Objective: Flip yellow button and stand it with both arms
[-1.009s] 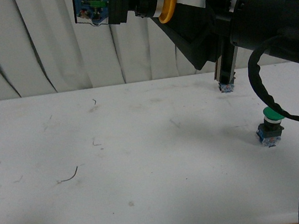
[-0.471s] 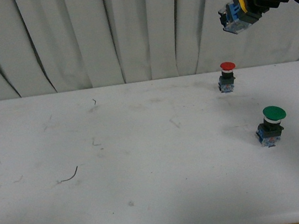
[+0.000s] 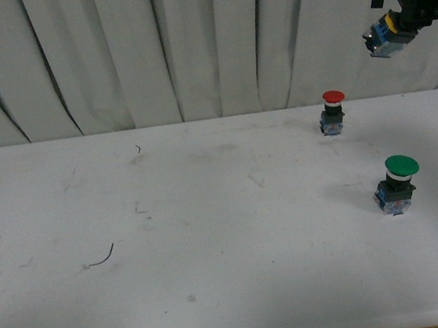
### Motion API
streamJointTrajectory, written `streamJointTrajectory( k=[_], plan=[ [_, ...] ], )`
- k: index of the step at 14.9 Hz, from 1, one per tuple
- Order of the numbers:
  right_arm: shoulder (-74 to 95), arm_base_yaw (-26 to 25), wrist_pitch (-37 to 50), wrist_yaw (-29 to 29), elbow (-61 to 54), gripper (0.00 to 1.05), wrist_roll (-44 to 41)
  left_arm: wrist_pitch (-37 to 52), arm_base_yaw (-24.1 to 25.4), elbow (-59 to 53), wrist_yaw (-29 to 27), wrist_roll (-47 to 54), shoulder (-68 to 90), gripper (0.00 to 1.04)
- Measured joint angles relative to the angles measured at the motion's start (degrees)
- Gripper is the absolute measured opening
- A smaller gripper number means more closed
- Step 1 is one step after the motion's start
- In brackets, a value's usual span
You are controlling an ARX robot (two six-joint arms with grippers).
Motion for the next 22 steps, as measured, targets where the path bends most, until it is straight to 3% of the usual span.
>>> streamJointTrajectory(
  k=[4, 9, 15, 17, 22],
  plan=[
    [10.8, -5.2, -9.8, -0.8, 13.0, 0.33, -5.7, 0.0, 0.0, 0.0, 0.0, 0.0, 0.0, 0.98],
    [19.5, -3.6, -27.7, -1.9, 25.6, 0.33, -9.4, 0.0, 0.0, 0.0, 0.0, 0.0, 0.0, 0.98],
    [26.9, 0.4, -31.4, 5.0, 29.8, 0.33, -9.9, 0.0, 0.0, 0.0, 0.0, 0.0, 0.0, 0.98],
    [30.5, 1.0, -31.7, 9.9, 33.5, 0.33, -9.6, 0.0, 0.0, 0.0, 0.0, 0.0, 0.0, 0.98],
    [31.4, 1.0, -32.4, 11.4, 36.2, 0.33, -9.6, 0.0, 0.0, 0.0, 0.0, 0.0, 0.0, 0.98]
  ],
)
